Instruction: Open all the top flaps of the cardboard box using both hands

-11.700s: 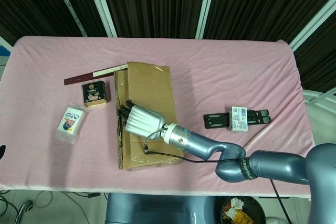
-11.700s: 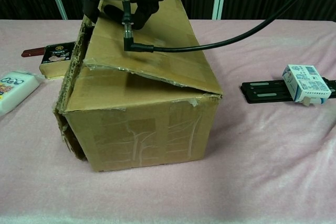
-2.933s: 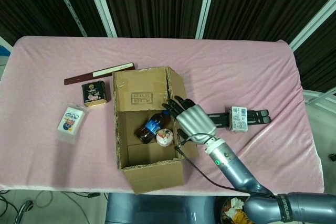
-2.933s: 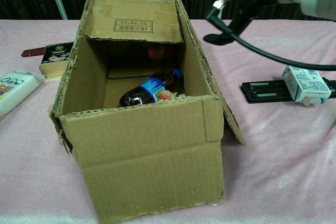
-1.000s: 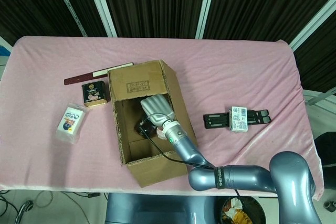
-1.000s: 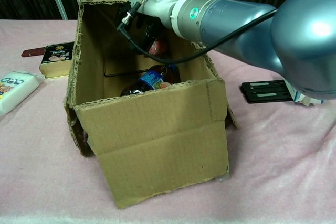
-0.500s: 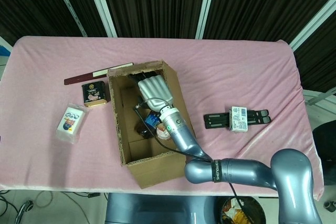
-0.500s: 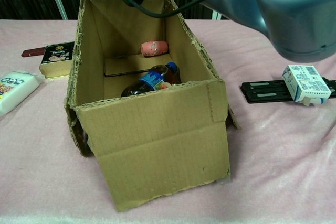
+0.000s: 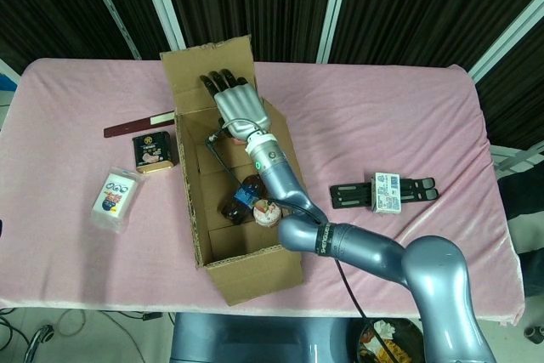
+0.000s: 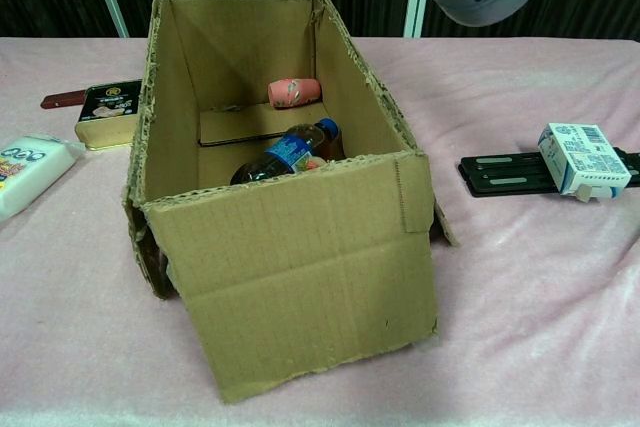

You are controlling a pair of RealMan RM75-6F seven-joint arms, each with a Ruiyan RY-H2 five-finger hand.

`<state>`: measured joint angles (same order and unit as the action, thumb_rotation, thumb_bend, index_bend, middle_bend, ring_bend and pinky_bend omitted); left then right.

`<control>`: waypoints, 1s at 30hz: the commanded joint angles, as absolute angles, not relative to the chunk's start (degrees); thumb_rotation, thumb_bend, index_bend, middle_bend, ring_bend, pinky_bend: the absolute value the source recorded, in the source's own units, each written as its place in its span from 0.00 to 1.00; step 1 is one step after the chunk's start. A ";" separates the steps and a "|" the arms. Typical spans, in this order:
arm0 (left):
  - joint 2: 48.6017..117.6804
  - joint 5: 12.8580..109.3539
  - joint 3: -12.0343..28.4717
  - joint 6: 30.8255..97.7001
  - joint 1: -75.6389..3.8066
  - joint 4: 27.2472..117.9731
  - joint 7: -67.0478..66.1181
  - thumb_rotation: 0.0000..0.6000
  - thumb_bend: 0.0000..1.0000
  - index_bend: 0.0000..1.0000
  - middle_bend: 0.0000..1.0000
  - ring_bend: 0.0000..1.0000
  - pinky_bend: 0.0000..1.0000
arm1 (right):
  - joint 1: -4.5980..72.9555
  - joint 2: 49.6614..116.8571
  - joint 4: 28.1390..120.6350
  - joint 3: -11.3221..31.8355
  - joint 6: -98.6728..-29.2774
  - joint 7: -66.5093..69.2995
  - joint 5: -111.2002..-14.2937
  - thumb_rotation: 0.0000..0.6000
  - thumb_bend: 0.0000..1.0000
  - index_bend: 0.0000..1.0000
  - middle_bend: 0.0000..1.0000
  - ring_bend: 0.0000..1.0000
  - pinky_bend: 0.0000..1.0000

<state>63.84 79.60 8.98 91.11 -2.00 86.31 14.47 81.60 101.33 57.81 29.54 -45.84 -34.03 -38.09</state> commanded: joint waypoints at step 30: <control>64.77 83.76 7.17 93.33 -1.79 85.12 4.73 1.00 0.20 0.03 0.01 0.00 0.03 | 44.55 61.08 114.00 3.79 -80.16 -40.25 -57.01 1.00 0.29 0.00 0.00 0.00 0.23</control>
